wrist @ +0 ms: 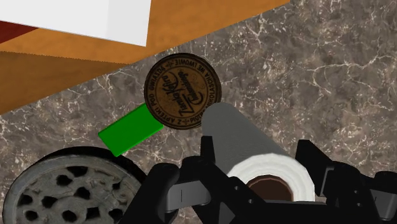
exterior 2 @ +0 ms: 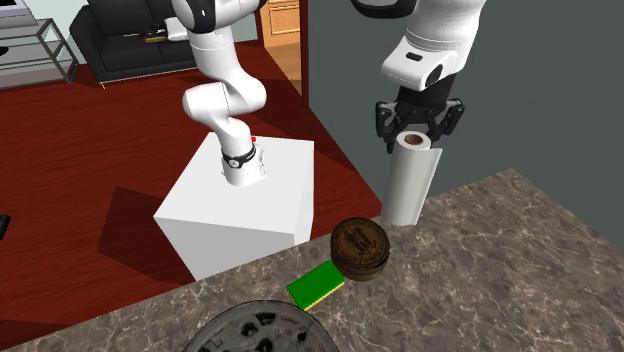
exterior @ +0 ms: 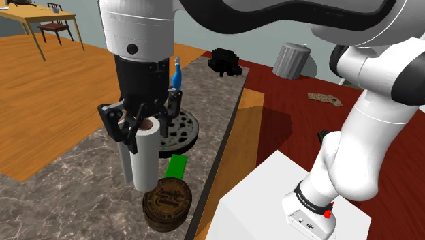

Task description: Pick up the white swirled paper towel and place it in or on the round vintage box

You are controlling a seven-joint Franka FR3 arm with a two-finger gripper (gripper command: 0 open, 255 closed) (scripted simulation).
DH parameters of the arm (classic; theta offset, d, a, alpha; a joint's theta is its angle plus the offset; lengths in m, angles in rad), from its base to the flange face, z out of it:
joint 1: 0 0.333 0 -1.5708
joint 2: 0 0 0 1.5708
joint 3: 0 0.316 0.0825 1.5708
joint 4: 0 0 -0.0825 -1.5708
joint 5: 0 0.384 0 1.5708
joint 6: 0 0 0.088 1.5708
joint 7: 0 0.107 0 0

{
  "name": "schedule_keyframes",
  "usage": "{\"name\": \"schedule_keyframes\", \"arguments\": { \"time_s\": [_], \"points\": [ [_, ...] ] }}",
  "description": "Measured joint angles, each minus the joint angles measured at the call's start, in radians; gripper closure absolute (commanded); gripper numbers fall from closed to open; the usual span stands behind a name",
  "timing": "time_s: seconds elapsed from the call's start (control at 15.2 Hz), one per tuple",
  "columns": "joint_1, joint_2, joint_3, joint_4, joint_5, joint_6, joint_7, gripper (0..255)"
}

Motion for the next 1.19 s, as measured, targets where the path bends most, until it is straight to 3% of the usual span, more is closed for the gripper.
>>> {"name": "schedule_keyframes", "arguments": {
  "time_s": [1.19],
  "points": [
    [-0.016, -0.03, -0.008, -0.279, 0.017, 0.251, -0.028, 255]
  ]
}}
